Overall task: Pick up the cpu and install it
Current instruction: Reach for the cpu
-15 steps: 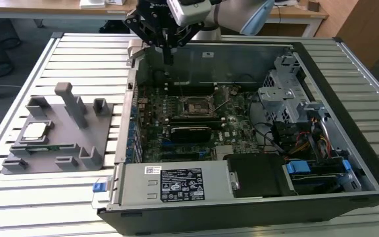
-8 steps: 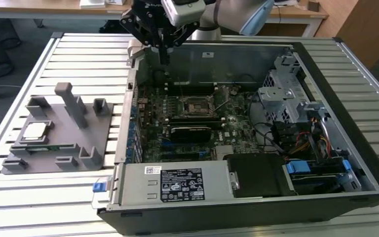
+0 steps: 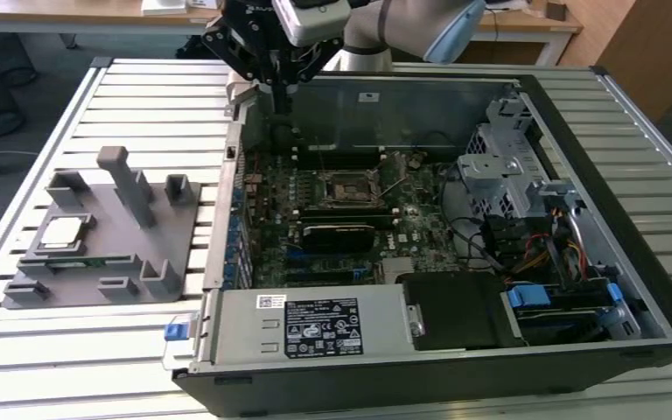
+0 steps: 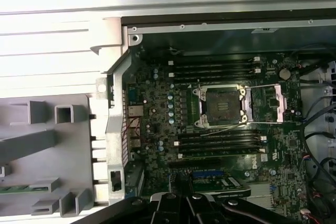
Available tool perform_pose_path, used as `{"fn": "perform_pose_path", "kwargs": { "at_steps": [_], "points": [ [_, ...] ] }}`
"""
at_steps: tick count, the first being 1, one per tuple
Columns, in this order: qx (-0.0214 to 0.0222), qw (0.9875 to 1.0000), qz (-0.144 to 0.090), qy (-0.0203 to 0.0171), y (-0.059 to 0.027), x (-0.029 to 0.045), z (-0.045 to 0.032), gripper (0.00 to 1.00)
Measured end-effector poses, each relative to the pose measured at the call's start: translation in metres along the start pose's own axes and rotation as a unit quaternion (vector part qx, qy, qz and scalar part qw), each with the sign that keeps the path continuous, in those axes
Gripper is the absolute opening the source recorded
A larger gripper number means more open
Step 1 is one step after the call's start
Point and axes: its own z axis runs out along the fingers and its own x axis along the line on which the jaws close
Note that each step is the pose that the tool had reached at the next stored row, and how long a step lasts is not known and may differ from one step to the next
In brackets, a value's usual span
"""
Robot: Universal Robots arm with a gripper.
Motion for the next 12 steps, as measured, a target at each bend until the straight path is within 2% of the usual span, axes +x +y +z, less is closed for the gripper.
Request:
{"fn": "perform_pose_path", "kwargs": {
  "at_steps": [12],
  "points": [
    [0.0, 1.0, 0.0, 0.0, -0.0005, 0.013, -0.0002, 0.11]
  ]
}}
